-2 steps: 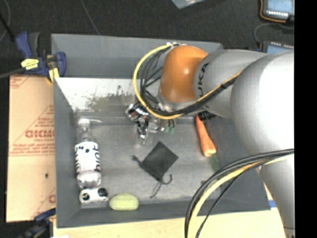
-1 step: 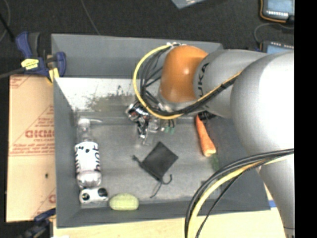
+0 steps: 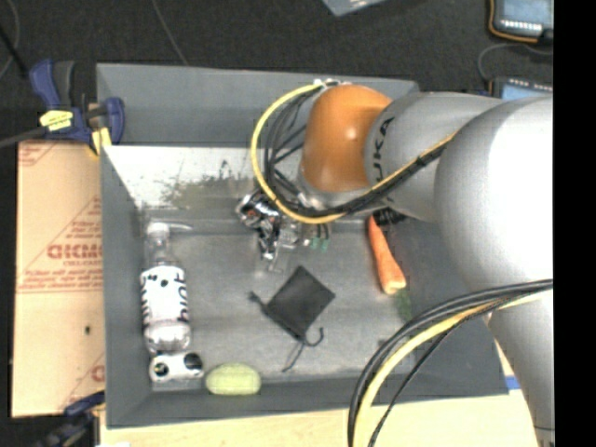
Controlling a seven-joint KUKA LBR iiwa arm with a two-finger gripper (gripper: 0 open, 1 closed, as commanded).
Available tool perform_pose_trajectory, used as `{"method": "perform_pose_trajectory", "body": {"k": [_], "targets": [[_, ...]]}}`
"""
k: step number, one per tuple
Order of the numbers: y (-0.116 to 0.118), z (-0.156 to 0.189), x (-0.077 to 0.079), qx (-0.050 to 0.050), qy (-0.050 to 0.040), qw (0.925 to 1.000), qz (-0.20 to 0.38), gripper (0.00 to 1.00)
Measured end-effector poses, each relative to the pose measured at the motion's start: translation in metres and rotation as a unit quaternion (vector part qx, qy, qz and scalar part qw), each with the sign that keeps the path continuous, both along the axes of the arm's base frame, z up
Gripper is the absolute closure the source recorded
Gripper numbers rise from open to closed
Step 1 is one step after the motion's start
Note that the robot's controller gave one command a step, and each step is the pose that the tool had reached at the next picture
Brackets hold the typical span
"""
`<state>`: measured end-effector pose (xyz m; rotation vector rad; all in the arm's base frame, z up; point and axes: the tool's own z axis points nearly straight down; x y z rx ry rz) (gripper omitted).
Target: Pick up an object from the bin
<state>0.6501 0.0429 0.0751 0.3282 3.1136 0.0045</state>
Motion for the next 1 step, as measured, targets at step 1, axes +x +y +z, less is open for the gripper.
{"method": "perform_pose_trajectory", "body": {"k": [1], "targets": [[-0.0002, 0.0103, -0.0003, 0.0, -0.0013, 1.0, -0.001, 1.0]]}}
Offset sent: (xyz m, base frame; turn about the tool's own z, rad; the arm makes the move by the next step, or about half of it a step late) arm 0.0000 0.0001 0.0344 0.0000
